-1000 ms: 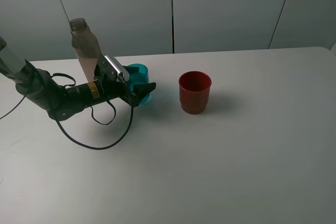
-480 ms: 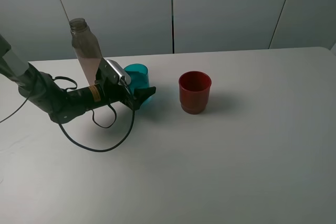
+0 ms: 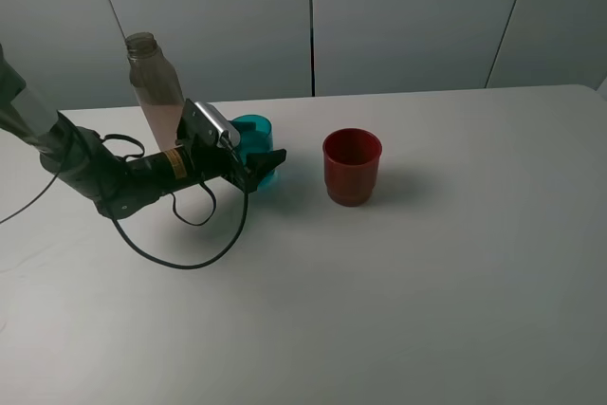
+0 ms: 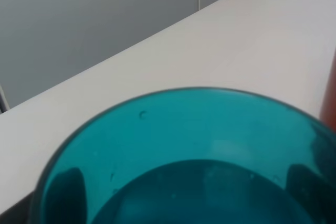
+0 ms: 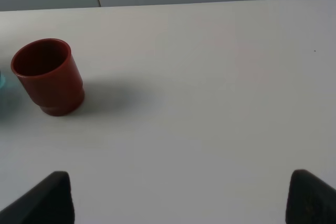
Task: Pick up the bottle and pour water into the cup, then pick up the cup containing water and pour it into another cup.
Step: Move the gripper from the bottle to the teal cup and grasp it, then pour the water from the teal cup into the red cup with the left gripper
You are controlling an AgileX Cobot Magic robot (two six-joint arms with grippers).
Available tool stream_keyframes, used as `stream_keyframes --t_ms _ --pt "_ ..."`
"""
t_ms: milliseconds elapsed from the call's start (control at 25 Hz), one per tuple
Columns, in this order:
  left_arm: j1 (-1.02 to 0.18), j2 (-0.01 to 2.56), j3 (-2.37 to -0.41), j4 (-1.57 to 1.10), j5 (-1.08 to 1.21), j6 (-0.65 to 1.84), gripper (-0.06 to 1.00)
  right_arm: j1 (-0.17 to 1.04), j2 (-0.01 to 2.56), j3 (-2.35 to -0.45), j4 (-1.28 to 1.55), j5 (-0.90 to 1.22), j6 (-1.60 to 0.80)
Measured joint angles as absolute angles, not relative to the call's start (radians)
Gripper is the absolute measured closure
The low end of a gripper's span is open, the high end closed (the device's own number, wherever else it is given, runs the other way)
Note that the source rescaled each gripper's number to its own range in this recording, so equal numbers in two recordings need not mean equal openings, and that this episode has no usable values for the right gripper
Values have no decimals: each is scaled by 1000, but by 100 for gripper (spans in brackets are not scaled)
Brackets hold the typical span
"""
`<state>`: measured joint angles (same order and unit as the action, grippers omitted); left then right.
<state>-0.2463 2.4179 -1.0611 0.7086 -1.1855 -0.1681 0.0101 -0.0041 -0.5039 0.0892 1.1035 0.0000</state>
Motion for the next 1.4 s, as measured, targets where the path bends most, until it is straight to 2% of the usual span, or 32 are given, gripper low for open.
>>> stream_keyframes --t_ms 200,240,280,320,360,400,1080,1400 --pt "-248 2418 -1061 709 -1185 -172 -6 10 -4 -504 89 1104 0" --pt "-248 2418 -1061 709 -1185 -172 -3 10 -4 -504 89 1104 0" --pt "-248 2418 -1061 709 -1185 -172 6 10 -4 -504 89 1104 0" --pt "-248 2418 -1061 709 -1185 -174 27 10 -4 -504 89 1104 0" --pt "-248 2418 -1061 711 -1185 -174 60 10 -4 -504 89 1104 0" --pt "-248 2418 -1061 713 -1185 -174 87 10 -4 -504 89 1104 0" --pt "-248 2418 -1061 730 -1186 -178 85 10 -4 -504 89 1104 0" --pt "-248 2336 -1061 742 -1110 -221 85 10 -4 -504 89 1104 0"
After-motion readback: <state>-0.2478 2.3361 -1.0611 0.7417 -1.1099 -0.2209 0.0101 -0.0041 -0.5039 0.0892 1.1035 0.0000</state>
